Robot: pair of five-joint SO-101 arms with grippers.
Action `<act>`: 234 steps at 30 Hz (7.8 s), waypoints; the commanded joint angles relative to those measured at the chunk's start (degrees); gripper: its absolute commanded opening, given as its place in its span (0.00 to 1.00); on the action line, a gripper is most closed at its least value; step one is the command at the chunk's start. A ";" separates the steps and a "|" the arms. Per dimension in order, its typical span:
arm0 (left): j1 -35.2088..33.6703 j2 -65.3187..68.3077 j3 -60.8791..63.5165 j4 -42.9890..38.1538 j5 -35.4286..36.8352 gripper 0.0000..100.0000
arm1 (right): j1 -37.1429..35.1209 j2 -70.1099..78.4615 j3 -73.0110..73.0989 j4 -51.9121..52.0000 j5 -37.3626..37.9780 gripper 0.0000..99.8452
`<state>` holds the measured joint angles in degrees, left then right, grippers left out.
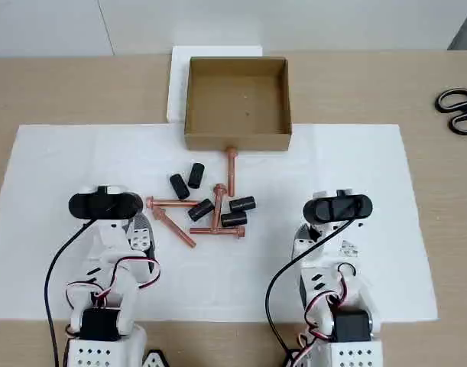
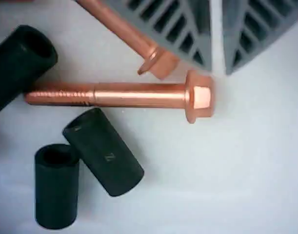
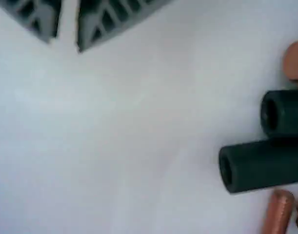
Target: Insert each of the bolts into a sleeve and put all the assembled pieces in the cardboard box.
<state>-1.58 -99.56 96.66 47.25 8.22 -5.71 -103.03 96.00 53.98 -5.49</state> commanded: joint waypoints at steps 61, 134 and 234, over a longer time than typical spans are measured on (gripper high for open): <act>-0.09 89.05 -88.22 28.40 18.81 0.01 | -3.65 44.62 -41.93 10.24 1.49 0.04; -7.47 89.58 -84.88 26.20 18.81 0.01 | -29.58 162.95 -158.68 34.15 -9.23 0.16; 22.33 147.08 -150.02 52.22 20.22 0.19 | -1.63 5.41 0.88 -20.26 -7.12 0.00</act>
<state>21.45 46.73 -52.79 99.30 28.70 -7.56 -96.44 96.44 34.46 -12.18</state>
